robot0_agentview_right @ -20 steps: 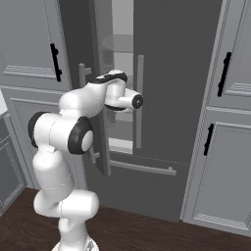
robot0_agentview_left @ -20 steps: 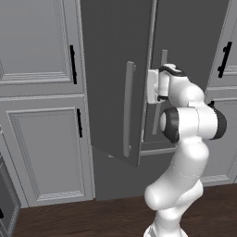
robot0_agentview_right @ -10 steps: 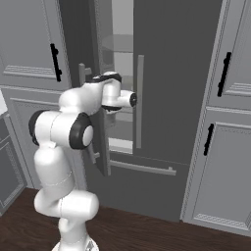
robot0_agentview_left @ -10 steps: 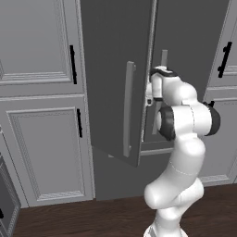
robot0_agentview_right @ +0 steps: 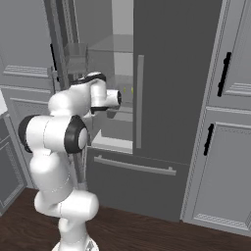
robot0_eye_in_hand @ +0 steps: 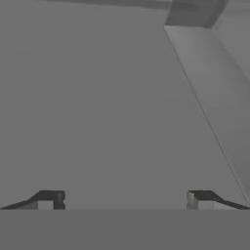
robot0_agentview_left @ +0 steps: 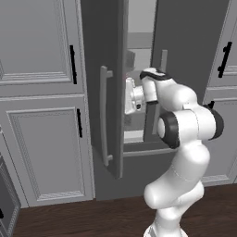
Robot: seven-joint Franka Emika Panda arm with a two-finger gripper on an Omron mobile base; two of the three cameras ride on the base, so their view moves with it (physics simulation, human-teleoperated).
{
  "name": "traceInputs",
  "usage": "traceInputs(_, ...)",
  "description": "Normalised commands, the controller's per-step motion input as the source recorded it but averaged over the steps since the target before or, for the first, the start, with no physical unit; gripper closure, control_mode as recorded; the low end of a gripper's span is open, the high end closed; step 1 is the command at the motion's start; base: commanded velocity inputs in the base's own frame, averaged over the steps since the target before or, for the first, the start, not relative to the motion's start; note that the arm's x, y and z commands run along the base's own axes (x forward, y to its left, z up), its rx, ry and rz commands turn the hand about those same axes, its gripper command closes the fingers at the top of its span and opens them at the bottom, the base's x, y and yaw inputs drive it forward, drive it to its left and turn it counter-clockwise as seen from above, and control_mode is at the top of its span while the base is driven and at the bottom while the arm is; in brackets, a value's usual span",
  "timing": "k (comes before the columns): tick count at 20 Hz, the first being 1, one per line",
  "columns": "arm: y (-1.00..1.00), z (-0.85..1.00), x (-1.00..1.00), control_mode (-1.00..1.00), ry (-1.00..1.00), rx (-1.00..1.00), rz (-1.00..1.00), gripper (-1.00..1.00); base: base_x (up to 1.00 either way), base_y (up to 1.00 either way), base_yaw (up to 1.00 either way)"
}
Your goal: Grab a lemon wedge from the fridge and one ice cube from the ice bowl, and put them in the glass of lemonade.
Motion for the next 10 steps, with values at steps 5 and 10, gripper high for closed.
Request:
traceInputs(5, 1.00, 0.00, -0.84, -1.00, -0.18, 0.00, 0.24, -1.00, 0.00, 0.00, 0.00)
traceInputs(10, 0.51, 0.36, -0.94, -1.00, -0.34, 0.00, 0.12, -1.00, 0.00, 0.00, 0.00)
